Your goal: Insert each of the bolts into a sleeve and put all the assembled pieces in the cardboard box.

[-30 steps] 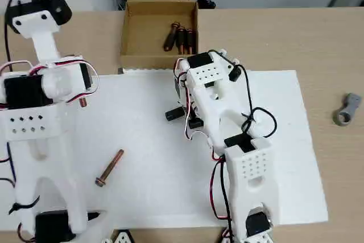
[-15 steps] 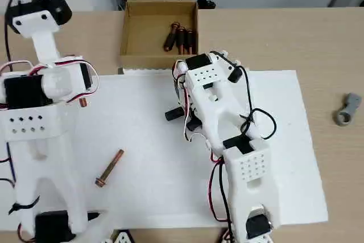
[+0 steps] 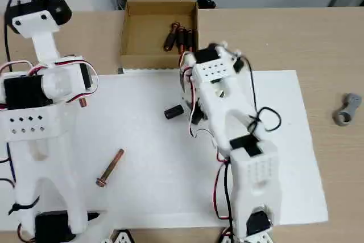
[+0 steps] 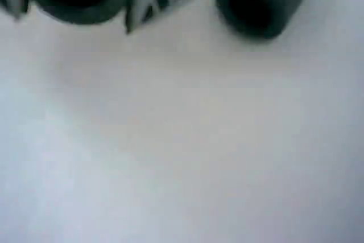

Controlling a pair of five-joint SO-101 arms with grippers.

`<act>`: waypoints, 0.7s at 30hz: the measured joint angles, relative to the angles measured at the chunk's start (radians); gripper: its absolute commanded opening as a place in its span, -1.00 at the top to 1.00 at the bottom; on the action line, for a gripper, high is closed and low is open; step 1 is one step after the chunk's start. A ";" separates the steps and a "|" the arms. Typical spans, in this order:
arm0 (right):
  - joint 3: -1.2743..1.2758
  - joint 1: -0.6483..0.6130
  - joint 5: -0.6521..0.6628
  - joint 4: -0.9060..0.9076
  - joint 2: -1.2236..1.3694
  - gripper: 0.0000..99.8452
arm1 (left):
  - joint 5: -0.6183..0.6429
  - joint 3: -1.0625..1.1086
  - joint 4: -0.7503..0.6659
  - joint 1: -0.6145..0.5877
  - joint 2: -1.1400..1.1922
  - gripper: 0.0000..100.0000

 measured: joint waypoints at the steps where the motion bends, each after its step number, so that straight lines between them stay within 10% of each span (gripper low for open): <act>1: 0.000 0.000 0.040 0.003 -0.046 0.99 | 0.000 0.000 0.000 0.000 0.000 0.99; 15: 0.000 -0.097 0.822 0.014 -0.703 0.99 | 0.000 0.000 -0.015 0.000 0.000 0.99; 21: -0.002 -0.104 0.928 0.015 -0.928 0.99 | 0.000 0.000 -0.083 0.023 0.000 0.99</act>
